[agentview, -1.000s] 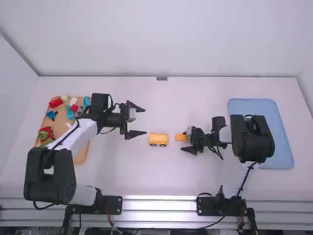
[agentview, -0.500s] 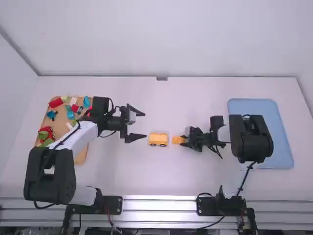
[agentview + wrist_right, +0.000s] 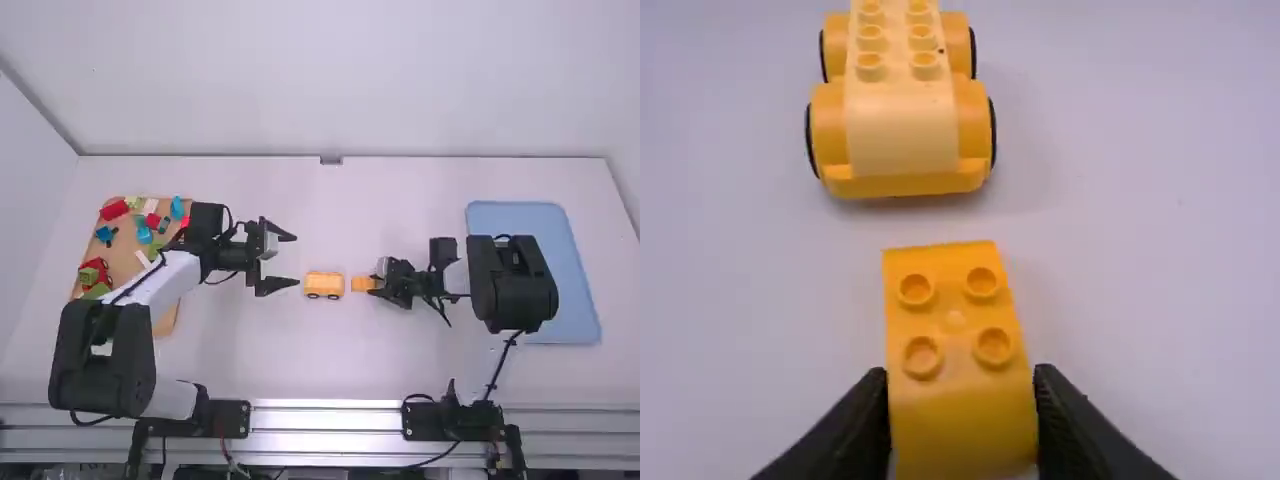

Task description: Assemble lego blocks to make yellow taxi

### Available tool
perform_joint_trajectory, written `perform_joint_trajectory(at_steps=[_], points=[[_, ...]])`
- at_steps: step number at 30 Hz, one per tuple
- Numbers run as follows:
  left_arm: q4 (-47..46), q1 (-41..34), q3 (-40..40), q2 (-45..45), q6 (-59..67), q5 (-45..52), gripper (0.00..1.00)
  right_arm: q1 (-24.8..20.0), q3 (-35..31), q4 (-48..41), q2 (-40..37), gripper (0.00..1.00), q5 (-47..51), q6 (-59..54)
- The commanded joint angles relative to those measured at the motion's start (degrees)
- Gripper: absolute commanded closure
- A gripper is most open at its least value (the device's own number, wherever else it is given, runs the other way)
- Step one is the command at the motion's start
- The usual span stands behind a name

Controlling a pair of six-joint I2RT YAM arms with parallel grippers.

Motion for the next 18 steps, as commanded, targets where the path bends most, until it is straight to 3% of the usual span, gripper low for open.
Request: perform_joint_trajectory(at_steps=[1, 3, 9, 11, 18], points=[[-0.07, -0.15, -0.44, 1.18, -0.13, 1.88, 0.01, 0.17, -0.61, -0.24, 0.61, 0.73, 0.04, -0.2], [0.46, -0.22, -0.46, 2.54, -0.11, 1.88, 0.01, 0.17, -0.61, -0.11, 0.61, 0.81, -0.48, -0.09], [2.34, -0.28, -0.5, 7.85, 1.11, -2.54, 0.01, -1.2, 0.31, 0.66, 0.02, 0.83, -3.85, 4.44], [4.2, -1.05, -0.52, 11.06, 1.6, -2.38, 0.01, -2.19, 1.4, -1.2, -1.42, 0.84, -4.63, 7.76], [14.67, -4.92, -0.55, 20.65, 1.51, -5.22, 0.01, -1.64, 3.74, -12.52, -7.72, 0.87, -6.25, 3.85]])
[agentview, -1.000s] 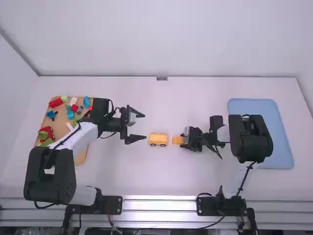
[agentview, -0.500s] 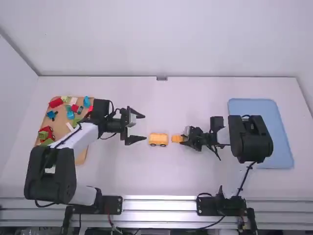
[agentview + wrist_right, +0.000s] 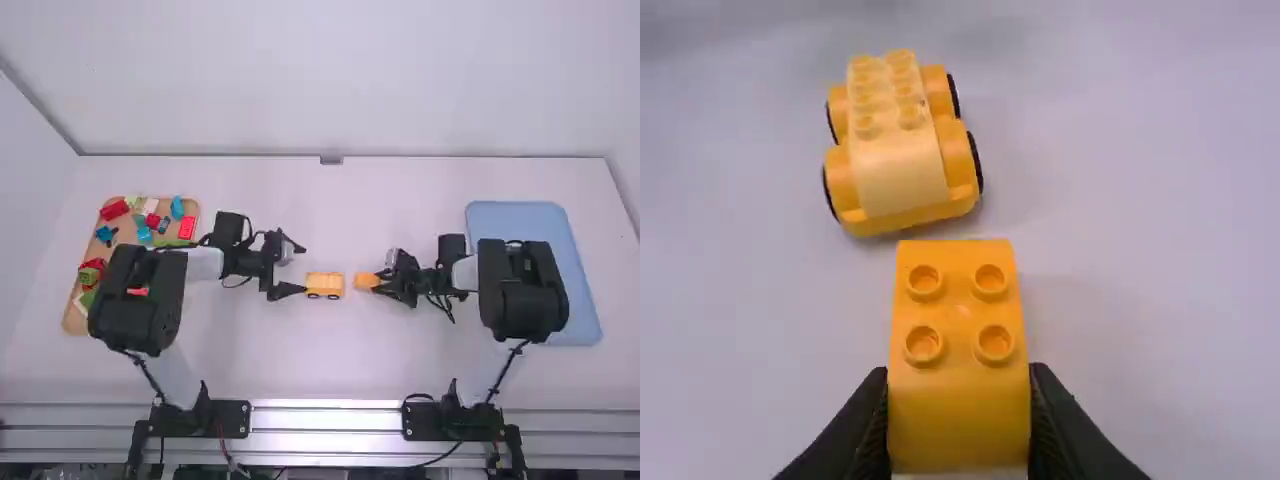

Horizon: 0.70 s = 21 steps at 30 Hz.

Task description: Assemble lego blocks to make yellow taxi

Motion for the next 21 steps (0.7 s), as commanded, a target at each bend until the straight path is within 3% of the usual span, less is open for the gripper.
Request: perform_joint_trajectory(at_steps=[1, 9, 18, 21], points=[[1.84, -2.29, -0.55, 2.49, 0.72, -2.89, 0.01, 1.49, 1.79, -2.47, -4.48, 0.86, -1.7, -0.96], [7.85, -6.14, -0.55, 6.75, -2.23, -11.1, 0.01, 7.76, 3.17, -4.66, -8.94, 0.86, 2.54, 1.6], [10.25, -6.67, -0.63, 10.67, -1.73, -10.73, 0.0, 12.46, 3.08, -3.02, -8.81, 0.87, 3.26, 1.7], [10.99, -6.67, -0.76, 10.86, -1.16, -9.79, 0.08, 13.88, 2.91, -0.04, -8.81, 0.88, 5.33, 6.67]])
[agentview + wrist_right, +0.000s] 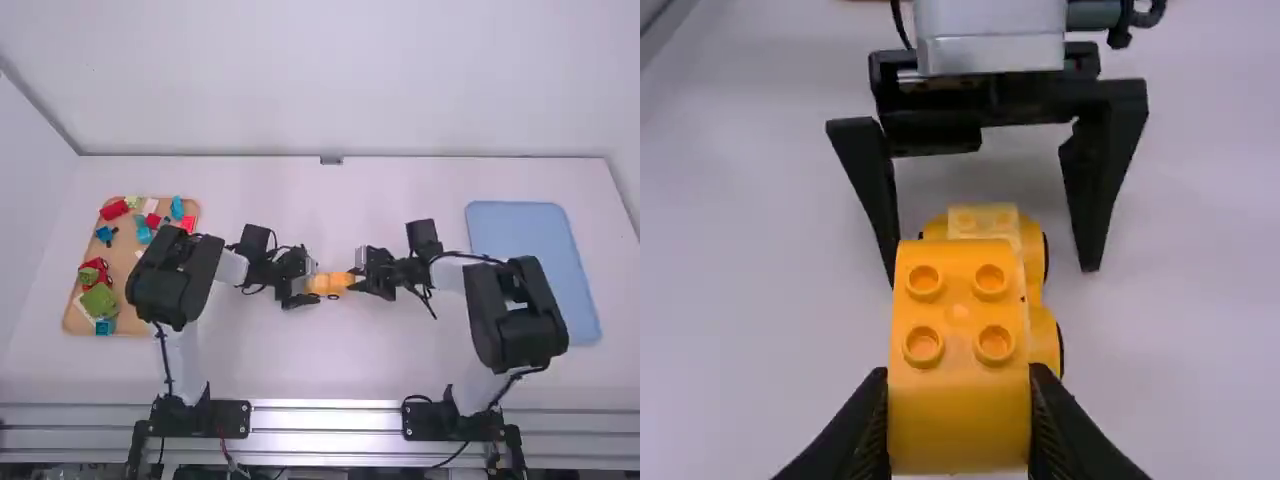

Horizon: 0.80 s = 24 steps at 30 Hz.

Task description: Assemble lego blocks to make yellow taxi

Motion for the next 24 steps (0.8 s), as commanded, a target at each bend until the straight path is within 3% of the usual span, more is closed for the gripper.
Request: perform_joint_trajectory(at_steps=[1, 4, 10, 17, 24], points=[[0.31, -0.55, -0.76, 0.7, 0.55, 1.22, 0.1, 1.25, 0.52, 1.92, -0.85, 0.89, 1.86, 5.42], [0.74, -0.55, -0.76, 0.72, 0.02, 1.22, 0.16, 2.86, 0.02, 4.24, -0.85, 0.89, 3.37, 7.02], [0.68, -0.55, -0.76, 0.72, 0.0, 1.22, 0.44, 4.92, -0.17, 5.46, -0.59, 0.92, 5.55, 9.11], [0.83, -0.55, -0.76, 0.7, -0.04, 1.22, 0.49, 5.18, -0.15, 13.57, 4.22, 0.93, 2.95, 15.02], [0.87, -0.55, -0.68, 0.72, -0.26, 1.2, 0.49, 5.29, -0.07, 14.16, 5.07, 0.9, 2.91, 14.99]])
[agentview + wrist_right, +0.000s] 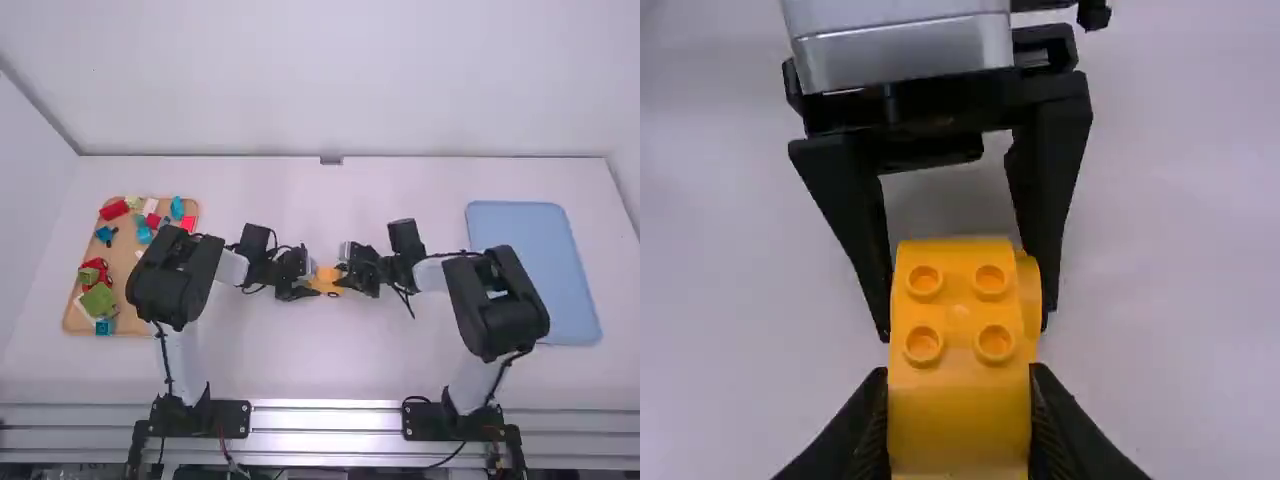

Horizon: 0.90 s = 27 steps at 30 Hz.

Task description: Assemble lego blocks to make yellow taxi

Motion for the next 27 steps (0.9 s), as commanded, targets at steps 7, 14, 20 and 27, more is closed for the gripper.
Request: perform_joint_trajectory(at_steps=[7, 14, 20, 27], points=[[-0.74, -0.52, -0.74, 0.7, -2.64, 1.11, 0.48, -0.22, -0.48, -0.09, 0.35, 0.9, -1.51, 1.29], [3.78, -0.83, -2.97, 0.7, -2.84, 1.14, 0.15, -0.81, -0.33, 0.37, 0.35, 0.9, -3.37, 1.44], [9.97, -0.83, -3.54, 0.72, -2.86, 4.61, 0.12, -1.95, -0.33, 0.68, 0.35, 0.9, -6.64, 1.09], [7.5, -0.83, -1.14, 2.45, -2.8, 4.46, 0.2, -1.84, -0.37, 0.39, 0.35, 0.89, -6.73, 1.11]])
